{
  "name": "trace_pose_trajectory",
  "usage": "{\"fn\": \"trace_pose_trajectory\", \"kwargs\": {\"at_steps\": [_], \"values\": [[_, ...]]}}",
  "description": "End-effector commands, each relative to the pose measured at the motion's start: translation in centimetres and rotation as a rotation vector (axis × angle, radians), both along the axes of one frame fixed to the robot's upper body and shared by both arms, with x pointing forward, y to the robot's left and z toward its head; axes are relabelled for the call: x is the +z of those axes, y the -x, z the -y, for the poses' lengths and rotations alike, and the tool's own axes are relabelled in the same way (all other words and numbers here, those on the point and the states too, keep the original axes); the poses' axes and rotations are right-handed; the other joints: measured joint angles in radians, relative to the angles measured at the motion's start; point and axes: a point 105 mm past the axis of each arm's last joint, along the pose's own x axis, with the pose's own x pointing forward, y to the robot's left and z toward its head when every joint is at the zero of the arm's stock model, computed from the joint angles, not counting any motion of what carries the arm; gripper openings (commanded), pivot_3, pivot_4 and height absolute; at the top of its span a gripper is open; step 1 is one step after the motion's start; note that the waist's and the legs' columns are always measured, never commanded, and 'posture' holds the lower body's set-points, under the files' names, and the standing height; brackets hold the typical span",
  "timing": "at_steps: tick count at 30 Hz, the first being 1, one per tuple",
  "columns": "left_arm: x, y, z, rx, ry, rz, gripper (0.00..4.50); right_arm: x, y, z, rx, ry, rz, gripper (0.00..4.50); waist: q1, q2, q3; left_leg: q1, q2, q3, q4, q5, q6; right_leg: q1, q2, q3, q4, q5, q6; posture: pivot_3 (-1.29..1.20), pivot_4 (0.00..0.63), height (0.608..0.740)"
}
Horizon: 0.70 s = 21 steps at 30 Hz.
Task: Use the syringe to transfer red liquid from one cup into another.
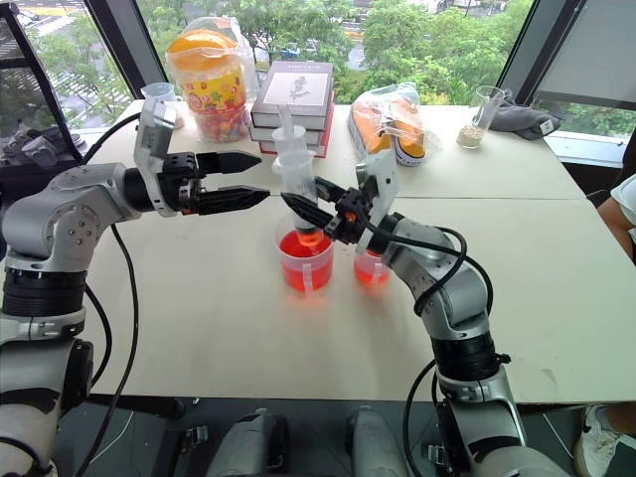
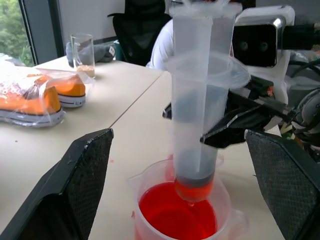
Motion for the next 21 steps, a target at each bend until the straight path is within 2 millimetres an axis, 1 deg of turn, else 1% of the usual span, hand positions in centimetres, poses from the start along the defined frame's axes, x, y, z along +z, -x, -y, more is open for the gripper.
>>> {"fn": "trace_pose_trajectory", "kwargs": {"at_steps": [1,3,5,6,7,9,13,15,17,21], "values": [[1.6,0.5,0.5,-0.025,0.028,0.060,4.34,4.3,0.8,1.9,-0.053,-0.062,0.134,1.38,0.000,0.000,0.000,0.000,0.000,0.000,0.000,0.000,0.000,0.000,0.000,0.000,0.000,0.000,0.000,0.00,0.150,0.740],[1.5,0.5,0.8,-0.031,0.030,0.061,4.34,4.9,0.7,2.8,-0.084,-0.065,0.149,1.38,0.000,0.000,0.000,0.000,0.000,0.000,0.000,0.000,0.000,0.000,0.000,0.000,0.000,0.000,0.000,0.00,0.150,0.740],[1.5,0.5,1.1,-0.040,0.033,0.059,4.34,5.4,0.6,4.2,-0.140,-0.055,0.168,1.38,-0.001,0.000,0.000,0.000,0.000,0.000,-0.001,0.000,0.000,0.000,0.000,0.000,0.000,0.000,0.000,0.00,0.150,0.740],[1.4,0.4,1.3,-0.050,0.039,0.060,4.34,5.3,0.5,5.6,-0.186,-0.044,0.168,1.38,-0.001,0.000,0.000,0.000,0.000,0.000,-0.001,0.000,0.000,0.000,0.000,0.000,0.000,0.000,0.000,0.00,0.150,0.740],[1.4,0.4,1.5,-0.057,0.043,0.061,4.34,5.2,0.4,6.5,-0.218,-0.036,0.167,1.38,0.001,0.000,0.000,0.000,0.000,0.000,-0.001,0.000,0.000,0.000,0.000,0.000,-0.001,0.000,0.000,0.00,0.150,0.740],[1.6,0.2,2.2,-0.071,0.053,0.067,4.34,3.6,0.4,7.8,-0.265,-0.014,0.132,1.38,0.003,0.000,0.000,0.000,0.000,0.000,-0.001,0.000,0.000,0.001,0.000,0.000,-0.002,0.000,0.000,0.00,0.150,0.740],[1.6,0.4,3.3,-0.126,0.055,0.067,4.34,0.8,0.5,8.1,-0.288,0.014,0.079,1.38,-0.005,0.000,0.000,0.000,0.000,0.000,-0.001,0.000,0.000,0.001,0.000,0.000,-0.002,0.000,0.000,0.00,0.150,0.740],[1.7,0.5,3.7,-0.151,0.055,0.073,4.34,0.0,0.4,8.1,-0.297,0.017,0.062,1.38,-0.009,0.000,0.000,0.001,0.000,0.000,-0.001,0.000,0.000,0.001,0.001,0.000,-0.001,0.000,0.000,0.00,0.150,0.740],[2.2,0.2,4.7,-0.169,0.073,0.084,4.34,-0.7,0.3,8.3,-0.310,0.014,0.044,1.38,-0.005,0.000,0.000,0.001,0.000,0.000,-0.001,0.000,0.000,0.001,0.001,0.001,0.000,0.000,0.000,0.00,0.150,0.740],[3.0,0.3,6.7,-0.253,0.072,0.122,4.34,-1.5,0.2,8.3,-0.322,0.012,0.029,1.38,-0.001,0.000,0.000,0.000,0.000,-0.001,0.000,0.000,0.000,0.001,0.002,0.001,-0.001,0.000,0.000,0.00,0.150,0.740]]}}
